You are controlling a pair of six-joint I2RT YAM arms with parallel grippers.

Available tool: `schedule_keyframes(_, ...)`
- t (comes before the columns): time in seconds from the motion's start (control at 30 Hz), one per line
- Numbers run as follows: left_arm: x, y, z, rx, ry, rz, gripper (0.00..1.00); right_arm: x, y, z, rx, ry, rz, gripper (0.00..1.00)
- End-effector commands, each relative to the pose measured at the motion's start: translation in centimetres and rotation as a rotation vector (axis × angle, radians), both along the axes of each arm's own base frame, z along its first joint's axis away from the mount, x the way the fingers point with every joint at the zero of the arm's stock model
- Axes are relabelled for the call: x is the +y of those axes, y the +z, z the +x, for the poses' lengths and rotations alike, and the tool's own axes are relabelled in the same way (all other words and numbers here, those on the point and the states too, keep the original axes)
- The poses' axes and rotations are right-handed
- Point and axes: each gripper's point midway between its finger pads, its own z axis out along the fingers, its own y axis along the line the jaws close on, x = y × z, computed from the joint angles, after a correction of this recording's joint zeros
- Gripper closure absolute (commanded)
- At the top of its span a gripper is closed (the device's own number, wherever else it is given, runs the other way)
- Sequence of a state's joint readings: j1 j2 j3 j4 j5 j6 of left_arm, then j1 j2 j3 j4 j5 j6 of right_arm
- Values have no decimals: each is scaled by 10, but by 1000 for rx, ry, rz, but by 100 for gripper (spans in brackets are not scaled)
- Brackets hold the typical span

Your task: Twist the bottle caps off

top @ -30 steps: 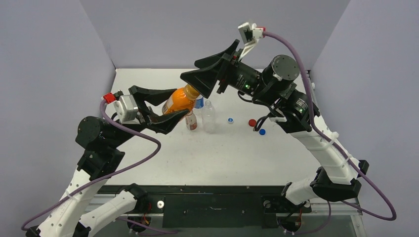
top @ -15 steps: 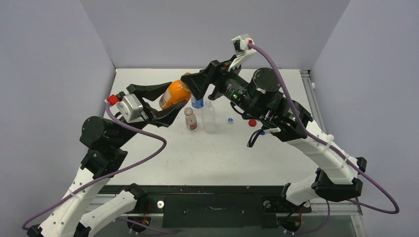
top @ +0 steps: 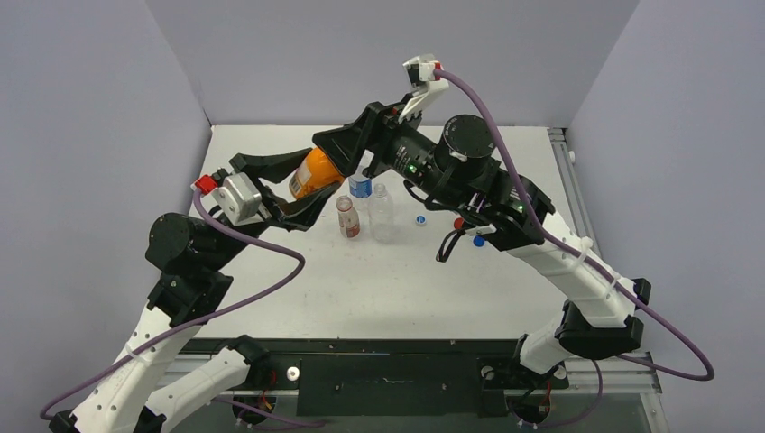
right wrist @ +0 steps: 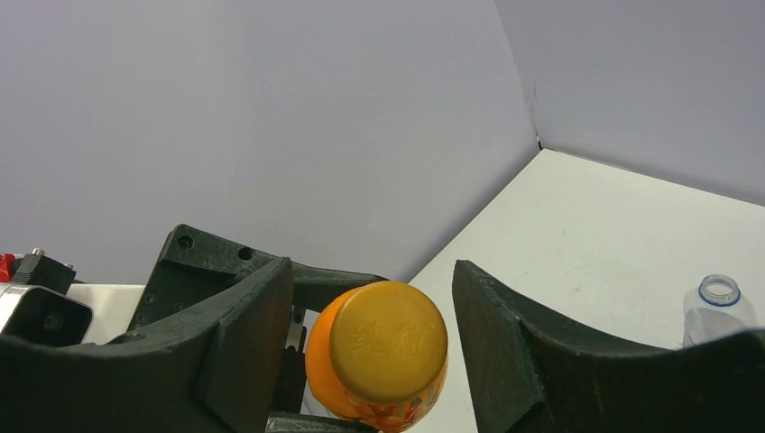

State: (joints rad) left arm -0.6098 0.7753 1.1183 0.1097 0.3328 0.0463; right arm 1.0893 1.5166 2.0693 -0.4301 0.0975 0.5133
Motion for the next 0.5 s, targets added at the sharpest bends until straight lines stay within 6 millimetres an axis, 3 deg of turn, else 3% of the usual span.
schedule_keyframes(0.0,7,19,-3,-61,25,-43,100,4,13,-10,-11,42,25,43)
schedule_keyframes(0.3,7,23,-8,-62,7,-59,100,-6,25,-11,-44,24,29,94)
schedule_keyframes(0.37,6,25,-11,-54,-15,-73,100,-10,35,-16,-79,46,43,100)
schedule_keyframes(0.47,4,31,-20,-17,-72,-112,100,-15,59,-31,-183,142,81,100)
